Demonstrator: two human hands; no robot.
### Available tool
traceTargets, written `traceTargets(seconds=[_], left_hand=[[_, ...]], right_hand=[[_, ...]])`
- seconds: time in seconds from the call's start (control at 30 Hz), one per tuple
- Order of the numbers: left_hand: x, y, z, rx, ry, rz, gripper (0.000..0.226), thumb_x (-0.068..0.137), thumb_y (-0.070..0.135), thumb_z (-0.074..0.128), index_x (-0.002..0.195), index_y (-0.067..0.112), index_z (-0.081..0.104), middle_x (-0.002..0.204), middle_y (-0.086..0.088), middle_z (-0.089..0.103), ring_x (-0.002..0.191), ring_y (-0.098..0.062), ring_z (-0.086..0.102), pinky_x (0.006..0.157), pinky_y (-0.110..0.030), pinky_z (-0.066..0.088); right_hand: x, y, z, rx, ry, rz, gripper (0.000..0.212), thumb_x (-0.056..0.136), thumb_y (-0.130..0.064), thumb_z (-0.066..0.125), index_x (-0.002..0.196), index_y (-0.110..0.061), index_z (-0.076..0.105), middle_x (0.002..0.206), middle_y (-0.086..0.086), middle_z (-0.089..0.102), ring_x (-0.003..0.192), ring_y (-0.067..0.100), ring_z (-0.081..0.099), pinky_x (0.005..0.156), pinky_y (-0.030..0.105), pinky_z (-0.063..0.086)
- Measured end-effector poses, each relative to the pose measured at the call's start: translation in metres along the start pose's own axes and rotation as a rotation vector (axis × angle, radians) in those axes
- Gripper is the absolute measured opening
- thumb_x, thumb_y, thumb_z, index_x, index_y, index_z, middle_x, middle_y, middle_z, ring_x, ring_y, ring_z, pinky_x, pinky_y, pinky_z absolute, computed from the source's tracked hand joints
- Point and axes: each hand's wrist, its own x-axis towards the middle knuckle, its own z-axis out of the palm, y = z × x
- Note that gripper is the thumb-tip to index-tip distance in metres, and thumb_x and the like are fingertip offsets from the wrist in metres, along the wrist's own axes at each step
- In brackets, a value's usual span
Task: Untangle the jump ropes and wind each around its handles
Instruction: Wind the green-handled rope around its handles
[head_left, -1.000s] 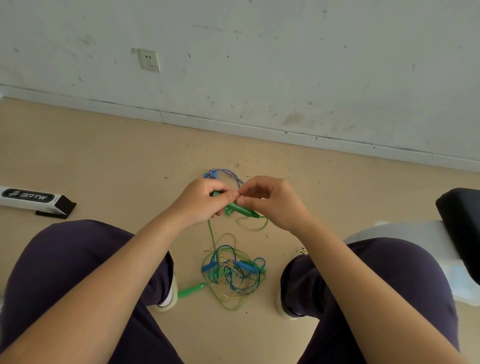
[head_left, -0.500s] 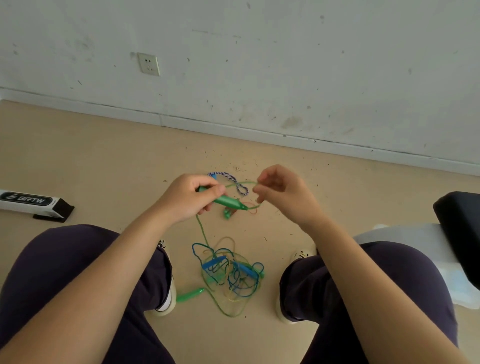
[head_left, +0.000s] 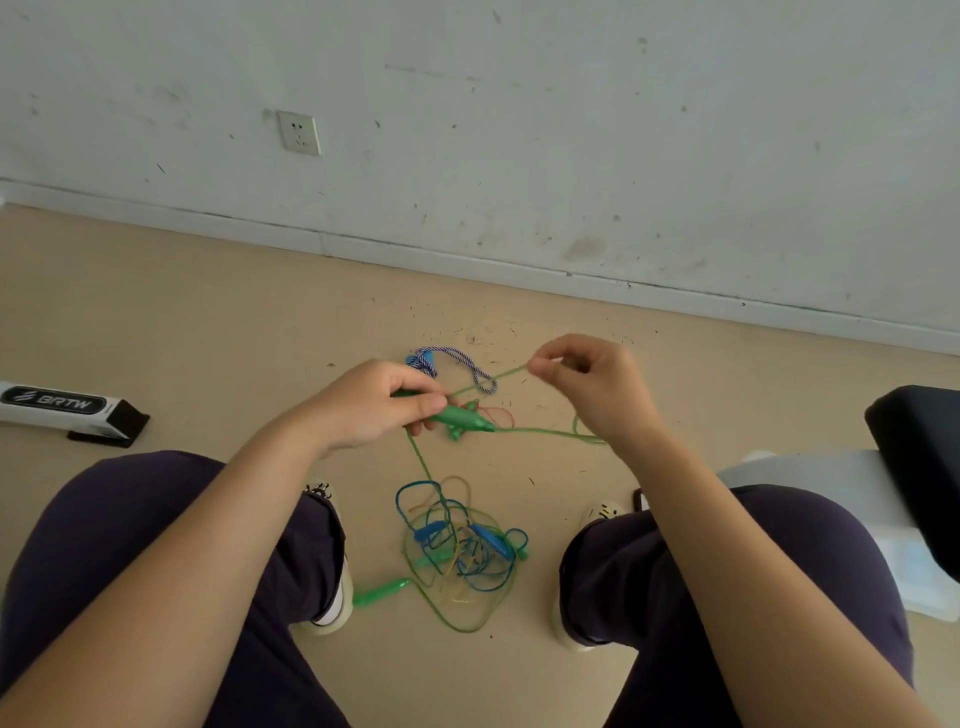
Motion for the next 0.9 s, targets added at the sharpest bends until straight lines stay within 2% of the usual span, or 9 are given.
traceTargets(seconds=[0.1, 0.2, 0.27, 0.33, 0.47, 0.57, 0.7, 0.8, 0.9], left_hand=[[0.002, -0.005, -0.008, 0.083, 0.155, -0.030, 0.018, 0.095, 0.023, 0.064, 0.086, 0.036, 0.071, 0.075, 0.005, 0.074, 0.066, -0.004, 0.064, 0.077, -0.029, 0.050], [0.002, -0.004, -0.005, 0.064, 0.238, -0.026, 0.012, 0.095, 0.027, 0.065, 0.087, 0.034, 0.072, 0.076, 0.003, 0.074, 0.062, -0.005, 0.062, 0.071, -0.025, 0.049], [0.002, 0.001, 0.004, 0.047, 0.207, 0.009, 0.010, 0.094, 0.025, 0.066, 0.094, 0.030, 0.075, 0.075, 0.005, 0.073, 0.060, -0.002, 0.060, 0.068, -0.019, 0.046], [0.000, 0.007, 0.013, 0.052, 0.142, 0.048, 0.014, 0.094, 0.023, 0.066, 0.095, 0.035, 0.074, 0.076, 0.006, 0.073, 0.062, 0.000, 0.060, 0.069, -0.020, 0.047], [0.000, 0.009, 0.018, 0.029, 0.064, 0.078, 0.020, 0.093, 0.023, 0.068, 0.101, 0.041, 0.071, 0.077, 0.010, 0.073, 0.067, -0.003, 0.062, 0.073, -0.021, 0.049], [0.001, 0.006, 0.015, -0.004, 0.027, 0.073, 0.024, 0.093, 0.020, 0.068, 0.104, 0.042, 0.070, 0.068, 0.019, 0.068, 0.067, 0.001, 0.059, 0.072, -0.015, 0.047], [0.002, 0.006, 0.013, -0.010, -0.019, 0.051, 0.026, 0.095, 0.015, 0.065, 0.111, 0.035, 0.067, 0.072, 0.027, 0.069, 0.073, 0.007, 0.063, 0.075, -0.008, 0.043], [0.005, 0.001, 0.007, 0.036, -0.050, 0.024, 0.019, 0.096, 0.021, 0.064, 0.100, 0.040, 0.067, 0.073, 0.015, 0.071, 0.075, 0.002, 0.062, 0.080, -0.020, 0.043], [0.005, -0.003, 0.003, 0.056, -0.081, 0.016, 0.012, 0.098, 0.021, 0.060, 0.097, 0.026, 0.071, 0.074, 0.007, 0.069, 0.073, -0.003, 0.060, 0.080, -0.025, 0.043]], right_hand=[[0.003, 0.004, -0.005, 0.037, 0.084, 0.024, 0.007, 0.089, -0.017, 0.069, 0.084, -0.012, 0.069, 0.066, 0.003, 0.054, 0.058, 0.013, 0.048, 0.054, 0.019, 0.041], [0.001, 0.006, 0.002, -0.021, -0.109, -0.013, 0.007, 0.091, -0.017, 0.068, 0.090, -0.010, 0.066, 0.078, 0.005, 0.066, 0.067, 0.012, 0.060, 0.066, 0.022, 0.050], [-0.002, 0.009, 0.011, 0.005, -0.246, -0.005, 0.019, 0.087, -0.026, 0.073, 0.098, -0.013, 0.065, 0.086, 0.010, 0.070, 0.071, 0.014, 0.063, 0.070, 0.033, 0.053], [-0.006, 0.010, 0.022, -0.018, -0.308, -0.013, 0.031, 0.081, -0.038, 0.077, 0.101, -0.020, 0.062, 0.085, 0.007, 0.070, 0.069, 0.011, 0.060, 0.065, 0.032, 0.049], [-0.008, 0.011, 0.029, -0.035, -0.336, -0.080, 0.013, 0.087, -0.032, 0.073, 0.092, -0.022, 0.068, 0.069, -0.001, 0.059, 0.059, 0.008, 0.047, 0.059, 0.027, 0.039], [-0.007, 0.009, 0.027, -0.033, -0.313, -0.069, 0.009, 0.091, -0.026, 0.069, 0.084, -0.020, 0.071, 0.076, 0.013, 0.062, 0.065, 0.011, 0.049, 0.065, 0.026, 0.041], [-0.005, 0.006, 0.023, -0.165, -0.211, -0.060, 0.010, 0.095, -0.022, 0.062, 0.086, -0.017, 0.064, 0.084, -0.007, 0.061, 0.075, 0.001, 0.053, 0.068, 0.018, 0.040], [-0.002, 0.004, 0.016, -0.119, -0.091, -0.056, 0.013, 0.096, -0.020, 0.060, 0.091, -0.011, 0.066, 0.080, -0.008, 0.064, 0.064, -0.004, 0.050, 0.062, 0.013, 0.038], [-0.003, 0.002, 0.014, -0.030, -0.048, -0.023, 0.012, 0.097, -0.017, 0.057, 0.087, -0.014, 0.064, 0.080, -0.001, 0.072, 0.074, 0.010, 0.065, 0.075, 0.031, 0.052]])
